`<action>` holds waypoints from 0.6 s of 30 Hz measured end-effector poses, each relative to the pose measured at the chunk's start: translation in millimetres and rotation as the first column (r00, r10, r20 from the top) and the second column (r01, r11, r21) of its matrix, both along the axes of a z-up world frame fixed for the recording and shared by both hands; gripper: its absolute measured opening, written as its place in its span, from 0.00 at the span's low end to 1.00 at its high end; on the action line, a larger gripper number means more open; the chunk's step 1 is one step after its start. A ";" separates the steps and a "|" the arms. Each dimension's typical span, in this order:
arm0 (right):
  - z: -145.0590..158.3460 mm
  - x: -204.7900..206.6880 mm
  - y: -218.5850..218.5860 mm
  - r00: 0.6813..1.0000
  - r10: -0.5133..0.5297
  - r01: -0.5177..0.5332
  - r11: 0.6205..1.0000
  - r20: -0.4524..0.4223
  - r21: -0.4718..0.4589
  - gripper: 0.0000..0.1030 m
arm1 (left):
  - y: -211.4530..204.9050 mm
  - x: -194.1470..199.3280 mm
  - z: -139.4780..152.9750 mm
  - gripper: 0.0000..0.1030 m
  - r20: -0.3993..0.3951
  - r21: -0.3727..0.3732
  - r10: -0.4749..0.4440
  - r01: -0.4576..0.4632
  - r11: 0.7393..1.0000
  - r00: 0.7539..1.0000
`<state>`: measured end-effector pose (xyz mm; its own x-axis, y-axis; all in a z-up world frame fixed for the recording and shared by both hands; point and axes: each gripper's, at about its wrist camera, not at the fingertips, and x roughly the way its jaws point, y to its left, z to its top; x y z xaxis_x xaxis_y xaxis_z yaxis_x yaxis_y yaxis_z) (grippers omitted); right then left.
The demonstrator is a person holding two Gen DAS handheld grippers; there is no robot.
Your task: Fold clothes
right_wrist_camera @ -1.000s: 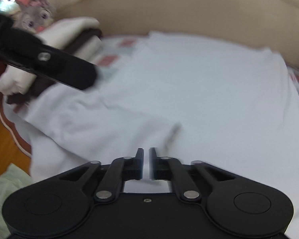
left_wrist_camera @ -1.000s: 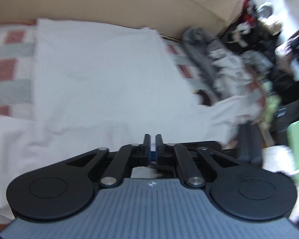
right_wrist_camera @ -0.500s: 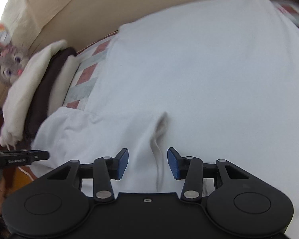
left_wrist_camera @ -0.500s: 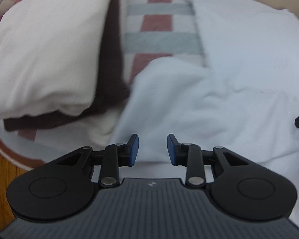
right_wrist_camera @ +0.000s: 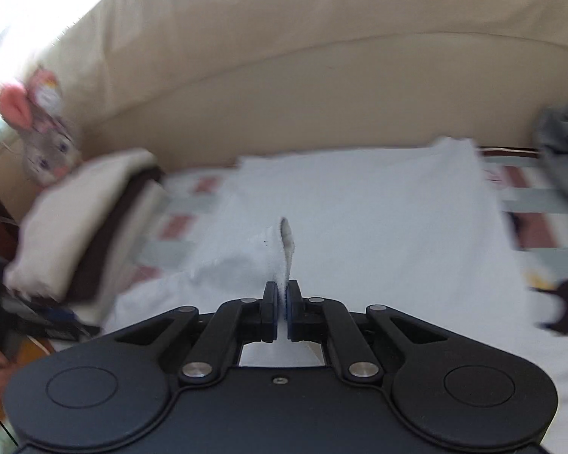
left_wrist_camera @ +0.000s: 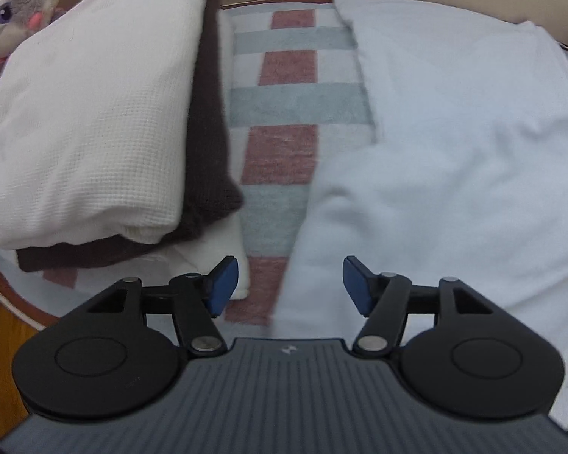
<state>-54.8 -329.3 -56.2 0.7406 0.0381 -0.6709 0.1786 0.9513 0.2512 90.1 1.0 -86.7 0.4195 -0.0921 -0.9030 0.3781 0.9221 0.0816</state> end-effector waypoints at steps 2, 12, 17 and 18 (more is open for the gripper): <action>-3.2 -6.9 -17.1 0.997 -0.035 0.035 0.999 -0.076 0.002 0.06 | -5.0 -4.7 -2.8 0.59 -0.025 -0.013 -0.030 0.030 0.999 0.999; -45.7 -42.7 -65.0 0.957 -0.173 0.182 0.983 -0.233 0.018 0.06 | -13.8 -18.4 -15.0 0.65 -0.120 -0.093 -0.113 0.102 0.990 0.986; -74.7 -53.5 -84.0 0.921 -0.267 0.305 0.948 -0.284 0.095 0.07 | 8.5 -23.5 -21.5 0.70 -0.171 -0.211 -0.102 0.065 0.975 0.980; -73.8 -53.6 -85.1 0.922 -0.270 0.309 0.945 -0.278 0.105 0.07 | 11.0 -28.5 -24.1 0.72 -0.175 -0.214 -0.112 0.073 0.974 0.978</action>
